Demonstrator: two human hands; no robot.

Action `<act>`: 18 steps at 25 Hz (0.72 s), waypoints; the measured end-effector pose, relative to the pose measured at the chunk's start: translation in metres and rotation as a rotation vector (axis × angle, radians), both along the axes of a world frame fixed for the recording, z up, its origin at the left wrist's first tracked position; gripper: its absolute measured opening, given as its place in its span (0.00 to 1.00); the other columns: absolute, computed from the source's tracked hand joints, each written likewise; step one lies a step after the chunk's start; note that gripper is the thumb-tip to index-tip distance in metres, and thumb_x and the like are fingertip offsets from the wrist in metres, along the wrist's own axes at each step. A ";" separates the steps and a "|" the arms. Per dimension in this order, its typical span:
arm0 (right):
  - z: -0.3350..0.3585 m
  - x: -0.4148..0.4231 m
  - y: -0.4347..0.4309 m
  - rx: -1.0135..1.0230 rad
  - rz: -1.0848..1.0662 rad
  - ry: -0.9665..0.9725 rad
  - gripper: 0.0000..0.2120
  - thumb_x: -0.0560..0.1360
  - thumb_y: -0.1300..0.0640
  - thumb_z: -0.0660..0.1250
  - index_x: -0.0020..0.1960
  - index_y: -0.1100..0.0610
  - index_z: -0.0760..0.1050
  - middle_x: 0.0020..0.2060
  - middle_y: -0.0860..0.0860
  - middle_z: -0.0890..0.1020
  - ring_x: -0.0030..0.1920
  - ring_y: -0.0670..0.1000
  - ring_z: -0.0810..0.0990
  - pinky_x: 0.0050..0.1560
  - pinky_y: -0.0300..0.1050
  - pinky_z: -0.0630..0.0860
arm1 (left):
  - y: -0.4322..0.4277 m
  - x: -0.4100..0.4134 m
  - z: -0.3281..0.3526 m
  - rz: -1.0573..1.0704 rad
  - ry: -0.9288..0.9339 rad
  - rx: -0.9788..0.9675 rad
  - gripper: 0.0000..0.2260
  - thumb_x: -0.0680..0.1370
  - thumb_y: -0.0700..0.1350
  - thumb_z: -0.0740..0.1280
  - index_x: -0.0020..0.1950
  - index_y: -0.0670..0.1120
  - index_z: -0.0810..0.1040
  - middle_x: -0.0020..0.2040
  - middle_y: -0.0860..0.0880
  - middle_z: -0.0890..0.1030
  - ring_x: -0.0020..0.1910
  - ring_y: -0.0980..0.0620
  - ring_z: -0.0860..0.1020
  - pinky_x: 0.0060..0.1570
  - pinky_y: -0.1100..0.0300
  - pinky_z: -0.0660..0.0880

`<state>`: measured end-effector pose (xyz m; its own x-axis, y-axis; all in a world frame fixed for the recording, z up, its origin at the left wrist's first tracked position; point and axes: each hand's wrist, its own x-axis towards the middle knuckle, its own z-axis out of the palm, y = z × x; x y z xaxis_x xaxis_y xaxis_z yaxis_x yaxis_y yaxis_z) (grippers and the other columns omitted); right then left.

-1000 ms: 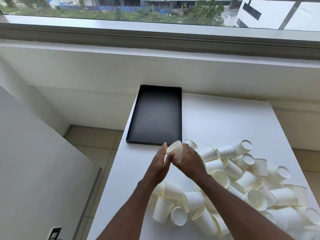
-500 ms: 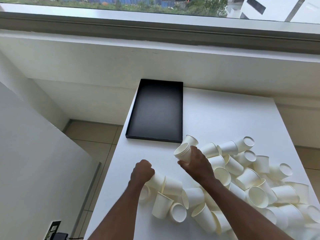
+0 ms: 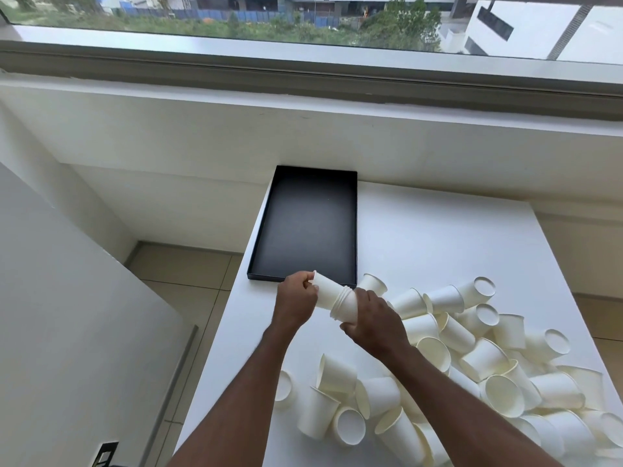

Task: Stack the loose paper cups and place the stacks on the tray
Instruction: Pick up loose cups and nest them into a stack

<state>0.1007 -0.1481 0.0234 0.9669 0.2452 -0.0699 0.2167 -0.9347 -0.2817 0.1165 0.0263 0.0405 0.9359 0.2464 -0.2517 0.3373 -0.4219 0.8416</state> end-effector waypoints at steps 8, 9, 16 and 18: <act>0.003 0.007 0.000 0.090 0.018 0.006 0.29 0.66 0.46 0.72 0.63 0.55 0.68 0.53 0.52 0.78 0.51 0.57 0.77 0.45 0.50 0.76 | -0.012 -0.014 0.007 -0.327 -0.009 -0.229 0.17 0.76 0.38 0.58 0.56 0.45 0.84 0.52 0.48 0.85 0.53 0.48 0.81 0.57 0.50 0.77; 0.002 0.004 0.001 0.105 0.017 0.007 0.29 0.66 0.47 0.73 0.63 0.55 0.68 0.53 0.52 0.77 0.51 0.57 0.77 0.45 0.50 0.76 | -0.013 -0.017 0.007 -0.378 0.013 -0.254 0.18 0.75 0.39 0.58 0.57 0.46 0.84 0.52 0.49 0.85 0.54 0.49 0.81 0.58 0.52 0.76; 0.004 -0.006 0.003 0.161 -0.024 -0.005 0.30 0.68 0.48 0.72 0.65 0.56 0.67 0.56 0.53 0.77 0.54 0.57 0.76 0.49 0.51 0.75 | 0.043 -0.061 -0.022 0.164 0.471 0.226 0.22 0.77 0.60 0.61 0.51 0.41 0.76 0.52 0.40 0.82 0.52 0.39 0.80 0.51 0.54 0.77; 0.004 -0.010 0.002 0.147 -0.027 -0.002 0.30 0.68 0.47 0.71 0.66 0.56 0.66 0.56 0.53 0.77 0.54 0.58 0.76 0.49 0.52 0.75 | 0.063 -0.091 -0.032 0.171 0.827 0.133 0.34 0.73 0.71 0.57 0.62 0.44 0.74 0.49 0.39 0.82 0.42 0.40 0.82 0.43 0.53 0.79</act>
<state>0.0911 -0.1464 0.0275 0.9734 0.2266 -0.0334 0.1927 -0.8890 -0.4153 0.0256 0.0888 0.0082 0.4110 0.4430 -0.7968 0.8893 -0.3870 0.2435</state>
